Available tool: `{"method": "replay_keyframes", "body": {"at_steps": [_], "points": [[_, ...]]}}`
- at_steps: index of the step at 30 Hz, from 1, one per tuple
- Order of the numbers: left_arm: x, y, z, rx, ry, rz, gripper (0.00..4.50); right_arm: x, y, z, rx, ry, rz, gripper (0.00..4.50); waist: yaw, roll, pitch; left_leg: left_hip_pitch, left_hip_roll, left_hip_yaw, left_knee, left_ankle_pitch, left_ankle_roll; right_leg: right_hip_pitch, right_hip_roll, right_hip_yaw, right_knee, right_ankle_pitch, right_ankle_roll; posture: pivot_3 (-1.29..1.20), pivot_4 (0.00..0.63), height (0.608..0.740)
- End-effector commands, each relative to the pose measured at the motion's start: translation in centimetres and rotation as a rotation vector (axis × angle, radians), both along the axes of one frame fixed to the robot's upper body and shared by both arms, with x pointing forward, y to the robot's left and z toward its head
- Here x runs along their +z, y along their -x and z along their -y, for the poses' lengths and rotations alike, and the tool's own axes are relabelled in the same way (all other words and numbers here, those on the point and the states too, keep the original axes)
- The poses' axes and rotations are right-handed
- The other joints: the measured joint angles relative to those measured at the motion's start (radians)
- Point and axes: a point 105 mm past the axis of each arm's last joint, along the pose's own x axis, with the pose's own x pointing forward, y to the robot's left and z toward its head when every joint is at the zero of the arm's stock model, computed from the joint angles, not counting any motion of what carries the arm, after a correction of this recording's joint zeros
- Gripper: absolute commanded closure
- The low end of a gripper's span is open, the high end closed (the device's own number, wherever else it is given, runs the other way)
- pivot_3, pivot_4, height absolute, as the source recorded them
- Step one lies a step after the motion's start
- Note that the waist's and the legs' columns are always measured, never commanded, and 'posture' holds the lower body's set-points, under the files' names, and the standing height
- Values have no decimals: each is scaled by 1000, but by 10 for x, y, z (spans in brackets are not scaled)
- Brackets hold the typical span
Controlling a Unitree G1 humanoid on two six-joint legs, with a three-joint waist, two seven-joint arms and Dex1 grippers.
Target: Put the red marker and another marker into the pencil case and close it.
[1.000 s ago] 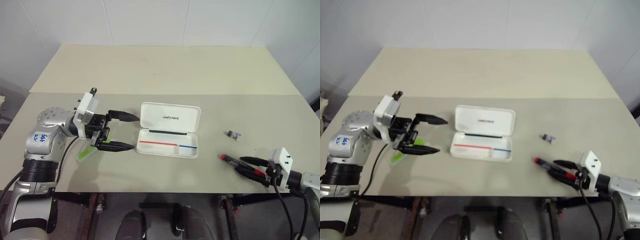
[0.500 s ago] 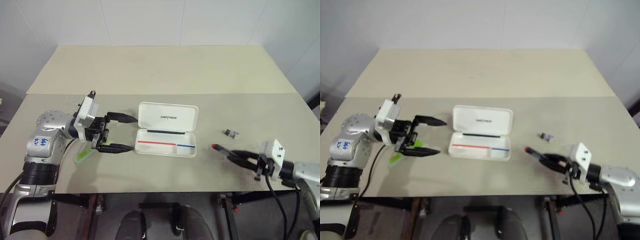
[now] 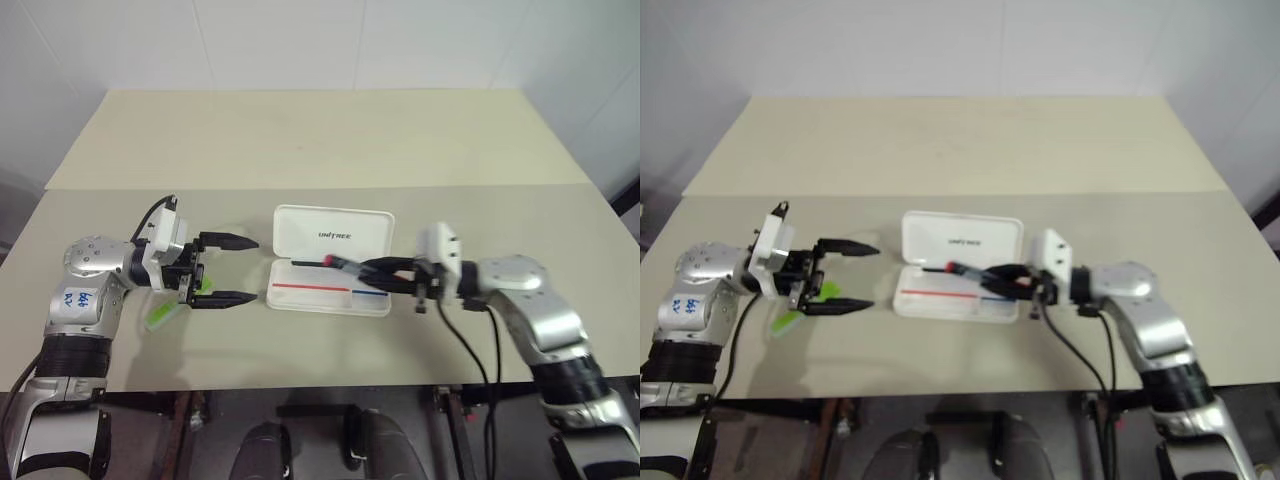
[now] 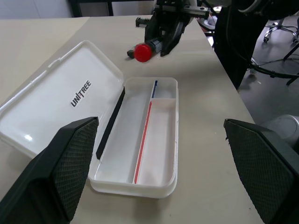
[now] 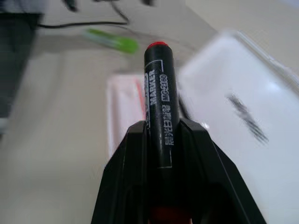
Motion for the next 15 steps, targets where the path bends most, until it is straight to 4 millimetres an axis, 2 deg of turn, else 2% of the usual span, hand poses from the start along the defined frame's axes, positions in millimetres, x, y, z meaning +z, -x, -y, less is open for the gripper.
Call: {"method": "replay_keyframes", "body": {"at_steps": [1,8,15], "points": [[10,3,-3,17,5,58,0,-1,-8,-11,49,30,56,3887,1,0,0,0,0,0,0,0,0,0,0,0,0,0,0,0,150,740],[10,7,0,27,12,67,0,-2,-33,-35,47,7,77,3887,1,0,0,0,0,0,0,0,0,0,0,0,1,0,0,0,150,740],[8,9,2,37,12,73,0,-14,-42,-39,47,57,73,3887,-6,0,0,0,0,0,0,1,-1,0,0,-1,2,0,0,0,150,740]]}}
